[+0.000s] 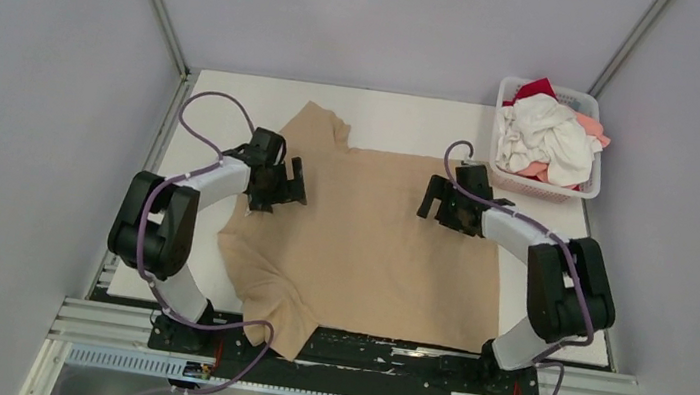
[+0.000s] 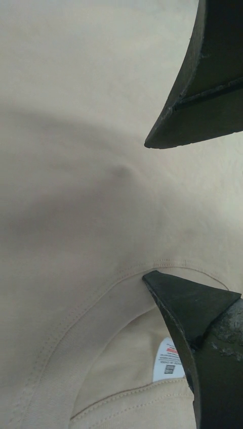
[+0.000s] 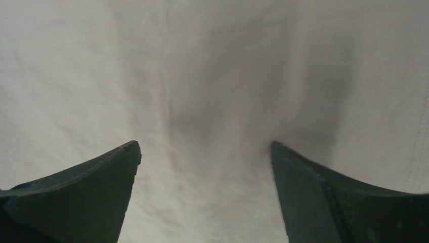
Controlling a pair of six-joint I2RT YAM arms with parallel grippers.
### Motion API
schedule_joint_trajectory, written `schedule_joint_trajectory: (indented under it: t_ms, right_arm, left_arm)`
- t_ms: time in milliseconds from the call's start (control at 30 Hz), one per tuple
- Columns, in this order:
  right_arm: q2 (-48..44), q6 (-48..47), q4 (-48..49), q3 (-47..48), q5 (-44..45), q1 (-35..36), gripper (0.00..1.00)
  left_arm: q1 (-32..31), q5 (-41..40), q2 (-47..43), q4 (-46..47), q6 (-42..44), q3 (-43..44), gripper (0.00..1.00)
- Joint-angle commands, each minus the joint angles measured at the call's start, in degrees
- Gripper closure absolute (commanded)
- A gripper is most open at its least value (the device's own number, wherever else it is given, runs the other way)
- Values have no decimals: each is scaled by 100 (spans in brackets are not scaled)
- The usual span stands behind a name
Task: Fold and stack the t-shirts
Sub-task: Flatten out the tshirt, then grab the side of the flattened tshirt closest away from the robot with both arms
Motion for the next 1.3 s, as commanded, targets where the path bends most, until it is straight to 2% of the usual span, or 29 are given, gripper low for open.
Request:
schedule_joint_trajectory:
  t_ms: [0, 200, 467, 633, 733, 833, 900, 1000, 1100, 1267]
  right_arm:
    - [747, 149, 99, 647, 400, -21, 0]
    - [2091, 205, 94, 1783, 243, -125, 0]
    - [3468, 153, -144, 3725, 64, -327, 0]
    - [3699, -188, -257, 4428, 48, -355, 0]
    - [3193, -577, -365, 4540, 35, -313, 0]
    - [2186, -737, -353, 4021, 550, -193, 0]
    - [1405, -587, -305, 3279, 638, -154, 0]
    - [266, -281, -193, 2063, 525, -160, 0]
    - [-867, 115, -197, 968, 666, -176, 0]
    - [-2538, 672, -209, -285, 680, -222, 0]
  left_arm:
    - [221, -152, 495, 261, -121, 550, 0]
    - [617, 46, 1558, -120, -60, 1699, 0]
    - [1195, 383, 3063, -676, 79, 3819, 0]
    - [1355, 743, 3640, -883, 294, 5114, 0]
    - [1346, 891, 3457, -1027, 407, 5413, 0]
    - [1233, 506, 2499, -1019, 478, 5039, 0]
    - [1075, 135, 1730, -1021, 439, 4443, 0]
    - [636, -489, 626, -1159, 55, 3110, 0]
    - [156, -1472, -708, -1475, -444, 1975, 0]
    - [-875, -2267, -2267, -2276, -1268, -65, 0]
